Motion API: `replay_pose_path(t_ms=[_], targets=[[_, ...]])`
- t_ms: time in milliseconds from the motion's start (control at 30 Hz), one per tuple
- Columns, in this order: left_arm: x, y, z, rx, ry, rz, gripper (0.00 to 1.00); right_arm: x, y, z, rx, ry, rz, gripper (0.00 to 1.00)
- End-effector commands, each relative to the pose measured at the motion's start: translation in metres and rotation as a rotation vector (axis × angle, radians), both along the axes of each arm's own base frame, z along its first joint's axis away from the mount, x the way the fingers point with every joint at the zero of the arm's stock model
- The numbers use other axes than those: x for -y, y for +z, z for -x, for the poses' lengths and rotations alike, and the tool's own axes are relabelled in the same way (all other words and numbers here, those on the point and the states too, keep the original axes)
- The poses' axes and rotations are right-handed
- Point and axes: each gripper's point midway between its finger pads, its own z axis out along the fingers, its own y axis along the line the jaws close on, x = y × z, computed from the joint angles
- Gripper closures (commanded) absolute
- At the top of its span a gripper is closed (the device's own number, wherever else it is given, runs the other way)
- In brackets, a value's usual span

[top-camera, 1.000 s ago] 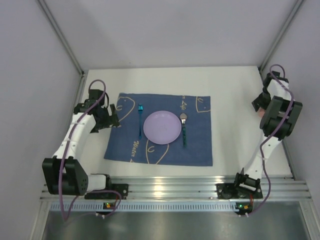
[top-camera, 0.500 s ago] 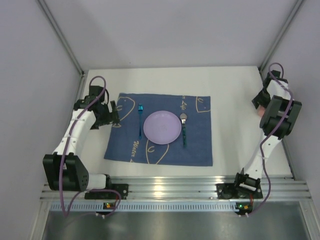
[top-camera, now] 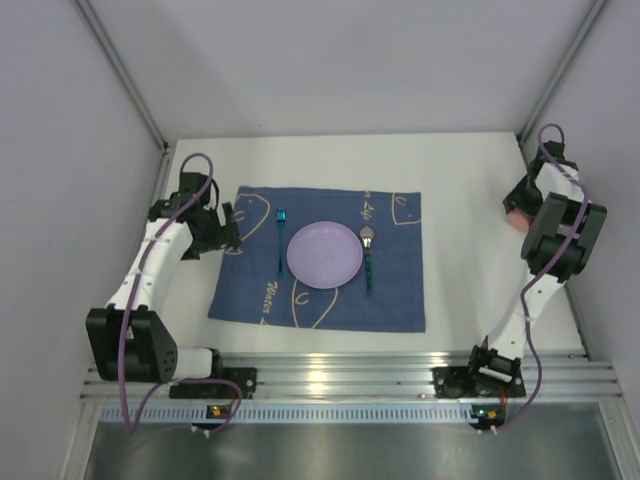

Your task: Set the dinner table for one person

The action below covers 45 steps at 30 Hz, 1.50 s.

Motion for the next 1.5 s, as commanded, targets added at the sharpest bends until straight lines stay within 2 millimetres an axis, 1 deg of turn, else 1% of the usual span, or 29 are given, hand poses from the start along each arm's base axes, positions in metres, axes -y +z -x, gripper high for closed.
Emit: replay_pose_path(t_ms=[0,67,100,133,167,200,233,267,300,333,367,400,433,500,533,600,633,700,733,833,867,933,967,1067,1100,1233,1300,1333,1467], targets=[[0.013,0.011,-0.006,0.075,-0.007,0.061,0.02,-0.061,0.057,-0.014,0.207,0.148,-0.127,1.0],[0.029,0.019,-0.018,0.139,-0.038,0.137,0.02,-0.131,0.084,-0.026,0.317,0.306,-0.242,1.0],[0.038,0.025,-0.022,0.168,-0.057,0.18,0.02,-0.161,0.104,-0.019,0.367,0.363,-0.277,1.0],[0.048,0.034,-0.028,0.204,-0.082,0.229,0.02,-0.213,0.115,-0.018,0.393,0.483,-0.33,1.0],[0.057,0.047,-0.041,0.278,-0.106,0.277,0.02,-0.253,0.132,-0.015,0.449,0.59,-0.415,1.0],[0.074,0.06,-0.045,0.313,-0.157,0.361,0.02,-0.29,0.15,-0.001,0.484,0.683,-0.465,1.0],[0.082,0.07,-0.051,0.351,-0.178,0.4,0.02,-0.336,0.159,0.014,0.49,0.79,-0.519,1.0],[0.088,0.077,-0.057,0.379,-0.173,0.445,0.02,-0.361,0.168,0.028,0.504,0.856,-0.579,1.0],[0.1,0.093,-0.066,0.442,-0.21,0.51,0.02,-0.38,0.181,0.042,0.542,0.9,-0.615,1.0],[0.107,0.099,-0.071,0.465,-0.217,0.555,0.02,-0.411,0.187,0.063,0.542,0.979,-0.658,1.0],[0.116,0.103,-0.075,0.464,-0.192,0.635,0.01,-0.428,0.192,0.078,0.547,1.033,-0.703,1.0],[0.126,0.118,-0.084,0.507,-0.211,0.703,0.01,-0.44,0.196,0.093,0.556,1.082,-0.726,1.0],[0.134,0.126,-0.085,0.489,-0.162,0.793,0.02,-0.46,0.195,0.114,0.531,1.146,-0.753,1.0],[0.146,0.14,-0.095,0.5,-0.144,0.917,0.02,-0.475,0.191,0.141,0.495,1.222,-0.81,1.0],[0.156,0.157,-0.098,0.541,-0.193,1.005,0.02,-0.488,0.188,0.158,0.465,1.274,-0.835,1.0],[0.166,0.163,-0.104,0.48,-0.133,1.142,0.02,-0.495,0.185,0.177,0.436,1.331,-0.849,1.0],[0.17,0.172,-0.107,0.488,-0.134,1.193,0.02,-0.5,0.184,0.188,0.419,1.362,-0.857,1.0],[0.173,0.167,-0.111,0.458,-0.122,1.235,0.02,-0.509,0.188,0.204,0.412,1.416,-0.879,1.0],[0.175,0.169,-0.113,0.45,-0.114,1.267,0.02,-0.512,0.189,0.208,0.408,1.431,-0.884,1.0],[0.191,0.16,-0.111,0.353,-0.149,1.341,0.07,-0.521,0.194,0.218,0.406,1.491,-0.873,1.0],[0.196,0.151,-0.108,0.291,-0.16,1.356,0.12,-0.522,0.194,0.219,0.405,1.497,-0.861,1.0],[0.203,0.147,-0.103,0.254,-0.197,1.355,0.16,-0.526,0.199,0.215,0.418,1.502,-0.853,1.0],[0.205,0.135,-0.099,0.184,-0.173,1.347,0.19,-0.527,0.2,0.214,0.421,1.504,-0.849,1.0],[0.206,0.129,-0.088,0.151,-0.208,1.323,0.25,-0.528,0.214,0.204,0.467,1.512,-0.805,1.0],[0.206,0.124,-0.08,0.105,-0.199,1.328,0.27,-0.527,0.214,0.203,0.462,1.515,-0.793,1.0],[0.207,0.133,-0.063,0.1,-0.242,1.346,0.3,-0.525,0.217,0.195,0.463,1.539,-0.729,1.0],[0.211,0.136,-0.058,0.091,-0.265,1.364,0.37,-0.526,0.216,0.194,0.457,1.545,-0.728,1.0],[0.214,0.143,-0.055,0.099,-0.305,1.384,0.41,-0.526,0.216,0.193,0.455,1.549,-0.73,1.0],[0.227,0.159,-0.04,0.08,-0.423,1.403,0.5,-0.529,0.212,0.192,0.445,1.556,-0.728,1.0]])
